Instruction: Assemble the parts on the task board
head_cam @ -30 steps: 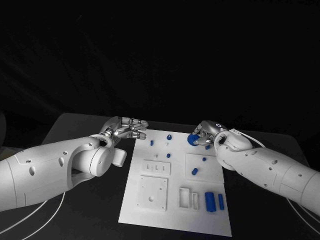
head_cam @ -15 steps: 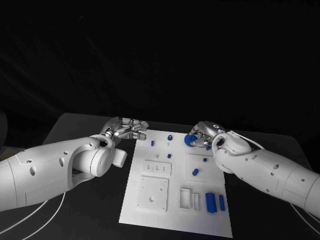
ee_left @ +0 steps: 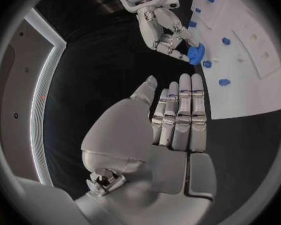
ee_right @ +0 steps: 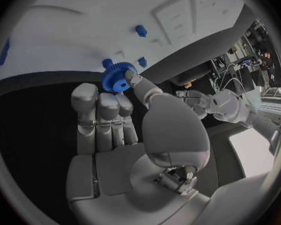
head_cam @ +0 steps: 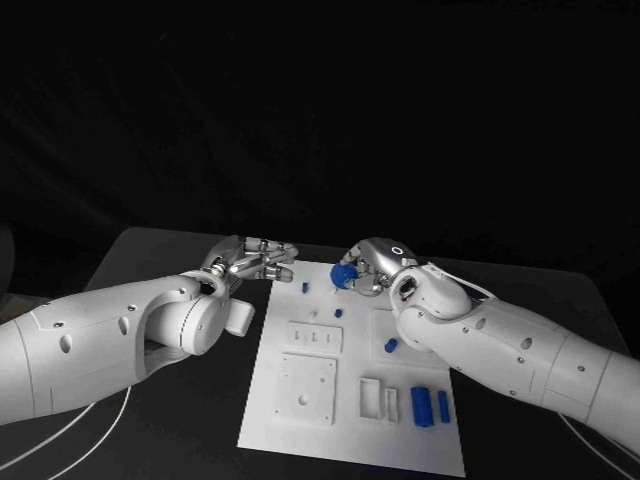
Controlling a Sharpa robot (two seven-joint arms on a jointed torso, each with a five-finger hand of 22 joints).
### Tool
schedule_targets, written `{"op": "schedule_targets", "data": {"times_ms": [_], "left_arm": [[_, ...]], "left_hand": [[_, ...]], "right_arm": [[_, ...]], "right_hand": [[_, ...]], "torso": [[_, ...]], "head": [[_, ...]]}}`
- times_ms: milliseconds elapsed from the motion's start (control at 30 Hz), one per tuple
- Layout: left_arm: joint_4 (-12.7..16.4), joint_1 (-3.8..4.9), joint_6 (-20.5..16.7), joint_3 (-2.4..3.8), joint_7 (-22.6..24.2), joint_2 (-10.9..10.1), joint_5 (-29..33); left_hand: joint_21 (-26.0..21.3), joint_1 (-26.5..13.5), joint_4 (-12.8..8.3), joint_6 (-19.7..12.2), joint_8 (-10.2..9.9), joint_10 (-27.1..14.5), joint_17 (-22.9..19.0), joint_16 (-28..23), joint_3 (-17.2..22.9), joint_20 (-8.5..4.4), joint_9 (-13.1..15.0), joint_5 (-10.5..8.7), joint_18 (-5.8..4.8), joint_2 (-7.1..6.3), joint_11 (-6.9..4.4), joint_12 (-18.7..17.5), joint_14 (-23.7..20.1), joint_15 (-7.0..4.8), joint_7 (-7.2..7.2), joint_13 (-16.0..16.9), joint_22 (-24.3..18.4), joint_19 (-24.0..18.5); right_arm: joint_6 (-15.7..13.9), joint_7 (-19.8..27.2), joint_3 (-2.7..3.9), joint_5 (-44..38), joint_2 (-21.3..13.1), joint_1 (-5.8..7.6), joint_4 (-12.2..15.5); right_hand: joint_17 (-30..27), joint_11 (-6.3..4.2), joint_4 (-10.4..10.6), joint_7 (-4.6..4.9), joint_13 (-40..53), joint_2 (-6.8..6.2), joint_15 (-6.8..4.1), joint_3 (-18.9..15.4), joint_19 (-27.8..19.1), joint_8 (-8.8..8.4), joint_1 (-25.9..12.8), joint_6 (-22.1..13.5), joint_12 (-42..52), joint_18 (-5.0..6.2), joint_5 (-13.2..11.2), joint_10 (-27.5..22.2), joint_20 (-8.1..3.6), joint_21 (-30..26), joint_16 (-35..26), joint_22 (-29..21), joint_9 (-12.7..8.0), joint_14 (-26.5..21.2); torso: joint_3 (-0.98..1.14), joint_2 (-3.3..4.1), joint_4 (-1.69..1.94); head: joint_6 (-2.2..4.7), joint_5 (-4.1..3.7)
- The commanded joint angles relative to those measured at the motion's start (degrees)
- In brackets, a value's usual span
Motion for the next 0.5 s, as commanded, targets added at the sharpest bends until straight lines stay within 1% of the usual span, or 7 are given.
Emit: {"op": "schedule_targets", "data": {"times_ms": [33, 200, 267, 300, 400, 467, 500], "left_arm": [[0.1, 0.05, 1.0, 0.03, 0.2, 0.2, -0.3], [0.0, 0.05, 1.0, 0.04, 0.2, 0.4, -0.3], [0.0, 0.06, 1.0, 0.04, 0.1, 0.5, -0.3], [-0.1, 0.06, 1.0, 0.04, 0.1, 0.5, -0.3], [-0.1, 0.06, 1.0, 0.04, 0.1, 0.7, -0.3], [-0.1, 0.07, 1.0, 0.04, 0.1, 0.8, -0.3], [-0.2, 0.07, 1.0, 0.04, 0.1, 0.8, -0.3]], "left_hand": [[0.4, 0.3, -0.1, -0.2, -0.2, -0.4, -0.1, 0.1, 0.4, 0.05, 0.1, 0.22, -0.12, -0.34, 0.06, 0.1, -0.4, 0.17, 0.28, 0.0, 0.1, -0.4], [0.4, 0.3, -0.1, -0.2, -0.2, -0.4, -0.1, 0.1, 0.4, 0.05, 0.1, 0.22, -0.12, -0.34, 0.06, 0.1, -0.4, 0.17, 0.28, 0.0, 0.1, -0.4], [0.4, 0.3, -0.1, -0.2, -0.2, -0.4, -0.1, 0.1, 0.4, 0.05, 0.1, 0.22, -0.12, -0.34, 0.06, 0.1, -0.4, 0.17, 0.28, 0.0, 0.1, -0.4], [0.4, 0.3, -0.1, -0.2, -0.2, -0.4, -0.1, 0.1, 0.4, 0.05, 0.1, 0.22, -0.12, -0.34, 0.06, 0.1, -0.4, 0.17, 0.28, 0.0, 0.1, -0.4], [0.4, 0.3, -0.1, -0.2, -0.2, -0.4, -0.1, 0.1, 0.4, 0.05, 0.1, 0.22, -0.12, -0.34, 0.06, 0.1, -0.4, 0.17, 0.28, 0.0, 0.1, -0.4], [0.4, 0.3, -0.1, -0.2, -0.2, -0.4, -0.1, 0.1, 0.4, 0.05, 0.1, 0.22, -0.12, -0.34, 0.06, 0.1, -0.4, 0.17, 0.28, 0.0, 0.1, -0.4], [0.4, 0.3, -0.1, -0.2, -0.2, -0.4, -0.1, 0.1, 0.4, 0.05, 0.1, 0.22, -0.12, -0.34, 0.06, 0.1, -0.4, 0.17, 0.28, 0.0, 0.1, -0.4]], "right_arm": [[-1.1, -1.3, -0.41, -3.4, 0.9, -0.1, -0.3], [-0.7, -1.7, -1.52, -3.8, 2.6, -0.12, -1.5], [-0.4, -1.9, -1.8, -3.8, 3.1, -0.12, -2.2], [-0.2, -2.0, -1.93, -3.8, 3.3, -0.12, -2.6], [0.4, -2.1, -2.25, -3.7, 4.0, -0.12, -3.7], [0.7, -2.2, -2.42, -3.7, 4.3, -0.13, -4.3], [0.8, -2.2, -2.49, -3.7, 4.5, -0.13, -4.5]], "right_hand": [[0.0, -0.07, 0.3, -0.77, 0.0, -0.54, -0.37, 0.1, 3.3, 0.4, -0.1, 7.8, 0.2, -0.49, 0.1, 0.2, -0.33, 0.4, 0.0, 4.6, 0.9, 0.2], [0.0, -0.06, 0.3, -0.75, -0.1, -0.61, -0.37, 0.2, 3.3, 0.4, -0.1, 7.7, 0.0, -0.49, 0.2, 0.1, -0.33, 0.3, 0.0, 4.6, 0.9, 0.1], [-0.1, -0.05, 0.4, -0.73, -0.2, -0.62, -0.36, 0.2, 3.3, 0.4, -0.2, 7.7, -0.1, -0.49, 0.2, 0.1, -0.32, 0.3, -0.1, 4.7, 0.9, 0.1], [-0.2, -0.04, 0.4, -0.71, -0.2, -0.64, -0.35, 0.2, 3.3, 0.4, -0.3, 7.6, -0.2, -0.49, 0.8, 0.0, -0.31, 0.2, -0.2, 4.7, 0.9, 0.1], [-0.2, -0.04, 0.4, -0.71, -0.2, -0.7, -0.35, 0.2, 3.3, 0.41, -0.3, 7.6, -0.2, -0.5, 0.9, 0.0, -0.31, 0.2, -0.2, 4.7, 0.9, 0.1], [-0.2, -0.04, 0.3, -0.71, -0.3, -0.73, -0.35, 0.2, 3.3, 0.39, -0.4, 7.5, -0.3, -0.5, 1.0, 0.0, -0.31, 0.2, -0.2, 4.7, 0.8, 0.1], [-0.2, -0.04, 0.3, -0.71, -0.3, -0.73, -0.35, 0.2, 3.3, 0.39, -0.4, 7.5, -0.3, -0.5, 1.0, 0.0, -0.31, 0.2, -0.2, 4.7, 0.8, 0.1]], "torso": [[-0.03, 0.09, 0.09], [-0.05, 0.06, 0.08], [-0.08, 0.09, 0.13], [-0.05, 0.09, 0.09], [-0.07, 0.11, 0.14], [-0.08, 0.08, 0.1], [-0.04, 0.07, 0.04]], "head": [[0.04, 0.16], [-0.09, 0.43], [-0.06, 0.27], [-0.06, 0.31], [0.01, 0.42], [-0.07, 0.53], [-0.1, 0.64]]}}
